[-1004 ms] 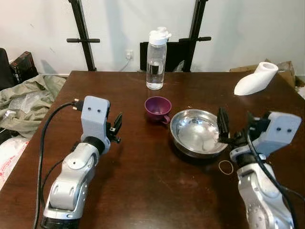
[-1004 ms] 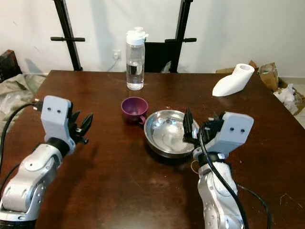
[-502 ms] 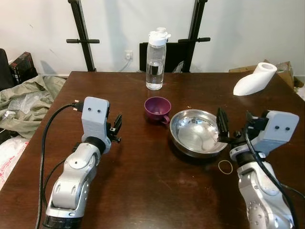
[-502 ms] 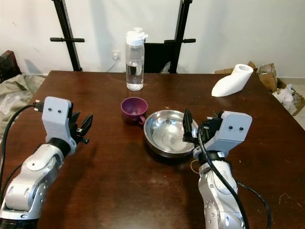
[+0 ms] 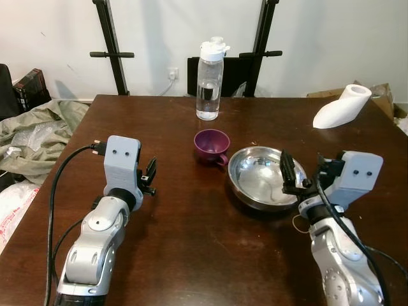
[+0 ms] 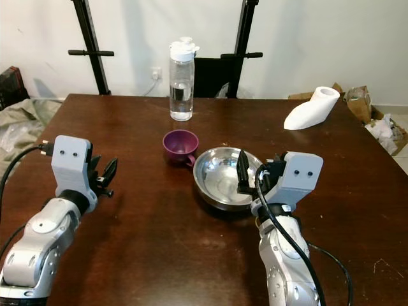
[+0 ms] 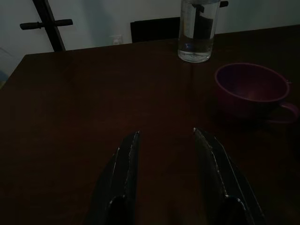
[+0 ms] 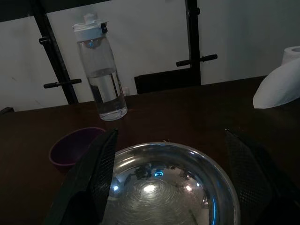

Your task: Setting the table

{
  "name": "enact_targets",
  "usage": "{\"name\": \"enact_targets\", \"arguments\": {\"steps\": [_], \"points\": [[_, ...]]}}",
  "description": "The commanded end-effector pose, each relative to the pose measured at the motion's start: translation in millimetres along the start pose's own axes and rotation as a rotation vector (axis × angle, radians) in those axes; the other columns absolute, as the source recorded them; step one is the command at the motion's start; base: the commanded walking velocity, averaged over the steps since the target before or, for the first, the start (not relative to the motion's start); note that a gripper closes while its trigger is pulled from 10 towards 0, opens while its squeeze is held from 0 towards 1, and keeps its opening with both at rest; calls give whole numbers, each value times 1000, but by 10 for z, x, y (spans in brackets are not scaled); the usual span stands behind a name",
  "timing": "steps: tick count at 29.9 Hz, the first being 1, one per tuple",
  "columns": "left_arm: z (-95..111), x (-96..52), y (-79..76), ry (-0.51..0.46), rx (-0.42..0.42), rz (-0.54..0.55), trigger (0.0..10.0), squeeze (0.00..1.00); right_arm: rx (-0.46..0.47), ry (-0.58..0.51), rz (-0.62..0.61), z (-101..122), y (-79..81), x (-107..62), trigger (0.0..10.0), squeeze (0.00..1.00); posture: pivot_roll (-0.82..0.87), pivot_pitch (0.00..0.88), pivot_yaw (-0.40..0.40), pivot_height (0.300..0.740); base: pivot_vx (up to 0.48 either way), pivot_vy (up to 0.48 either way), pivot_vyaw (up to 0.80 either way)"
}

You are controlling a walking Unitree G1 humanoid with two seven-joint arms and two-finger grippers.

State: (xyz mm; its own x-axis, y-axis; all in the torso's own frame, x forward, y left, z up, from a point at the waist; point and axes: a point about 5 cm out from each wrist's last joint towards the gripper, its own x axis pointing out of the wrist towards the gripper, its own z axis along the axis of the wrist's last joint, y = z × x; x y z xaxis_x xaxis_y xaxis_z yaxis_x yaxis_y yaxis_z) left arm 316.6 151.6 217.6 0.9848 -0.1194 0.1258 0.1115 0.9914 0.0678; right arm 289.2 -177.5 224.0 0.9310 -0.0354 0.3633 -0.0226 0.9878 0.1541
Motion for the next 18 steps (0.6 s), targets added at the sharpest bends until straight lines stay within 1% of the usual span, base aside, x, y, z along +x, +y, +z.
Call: {"name": "enact_targets", "arguments": {"steps": [1,3,5,18], "points": [[-20,-18,51,13,11,14,10000,0,5,8,-7,-34,7,-18,10000,0,89,134,71,740,0,0,0],[-33,-21,60,18,15,14,10000,0,6,14,-11,-58,1,-36,10000,0,87,136,75,740,0,0,0],[-34,-24,68,19,14,13,10000,0,6,18,-17,-71,-3,-49,10000,0,83,140,74,740,-259,0,0],[-35,8,47,20,11,-1,10000,0,-4,22,-26,-74,-41,-65,10000,0,74,140,83,740,-305,0,0]]}}
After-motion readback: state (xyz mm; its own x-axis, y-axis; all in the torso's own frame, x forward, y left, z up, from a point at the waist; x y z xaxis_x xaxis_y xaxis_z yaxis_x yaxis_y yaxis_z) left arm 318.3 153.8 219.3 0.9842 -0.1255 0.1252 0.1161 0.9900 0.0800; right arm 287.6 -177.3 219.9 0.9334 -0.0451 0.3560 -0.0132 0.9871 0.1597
